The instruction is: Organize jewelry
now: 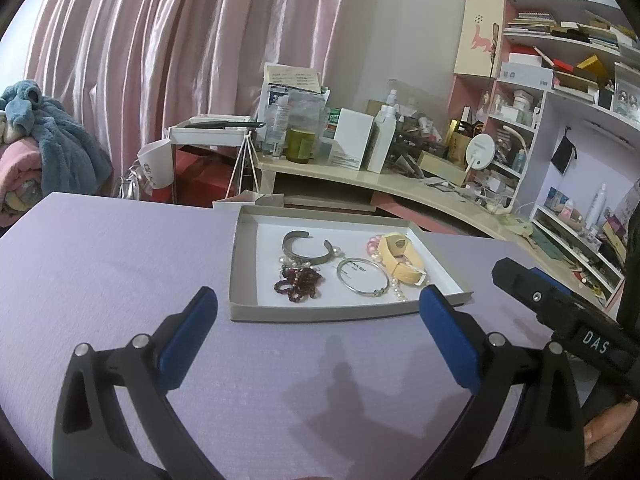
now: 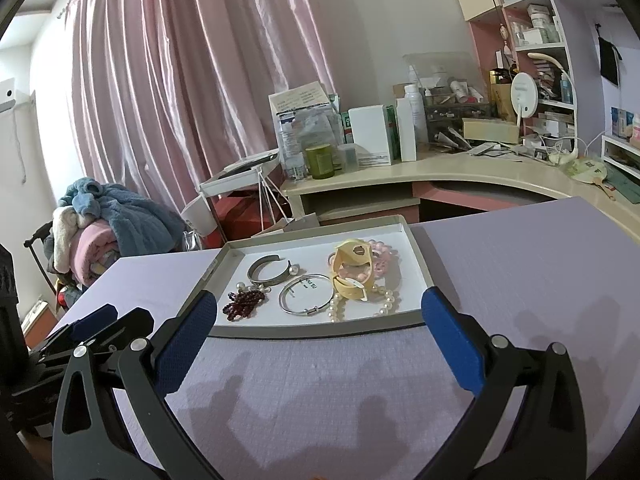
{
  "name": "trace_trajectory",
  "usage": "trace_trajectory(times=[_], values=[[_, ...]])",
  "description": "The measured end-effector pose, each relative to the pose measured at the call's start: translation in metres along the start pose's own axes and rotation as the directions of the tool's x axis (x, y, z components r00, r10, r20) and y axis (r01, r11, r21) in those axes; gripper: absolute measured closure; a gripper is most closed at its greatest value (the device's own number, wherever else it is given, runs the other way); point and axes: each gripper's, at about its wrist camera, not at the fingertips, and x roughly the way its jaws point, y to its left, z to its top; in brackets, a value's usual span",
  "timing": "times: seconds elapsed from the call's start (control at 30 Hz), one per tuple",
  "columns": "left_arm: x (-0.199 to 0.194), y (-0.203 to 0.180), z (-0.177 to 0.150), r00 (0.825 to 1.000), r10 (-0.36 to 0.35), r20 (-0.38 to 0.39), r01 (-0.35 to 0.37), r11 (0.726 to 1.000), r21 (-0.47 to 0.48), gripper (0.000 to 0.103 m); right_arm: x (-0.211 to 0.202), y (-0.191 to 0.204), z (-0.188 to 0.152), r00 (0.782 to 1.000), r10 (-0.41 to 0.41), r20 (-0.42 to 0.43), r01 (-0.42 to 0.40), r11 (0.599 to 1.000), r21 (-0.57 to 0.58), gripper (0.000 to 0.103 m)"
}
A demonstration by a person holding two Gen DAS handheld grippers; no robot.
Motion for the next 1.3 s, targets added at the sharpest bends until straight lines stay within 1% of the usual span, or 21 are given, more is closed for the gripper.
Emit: trace_trajectory(times=[1.3], values=[[0.0005,-0.0042,-0.0023,1.0,-0.005,-0.001,0.005,1.0,-0.002,0.002,0.0003,0.0033,0.0004,1.0,0.0,0.0,0.0,1.0,-0.002,0.001]])
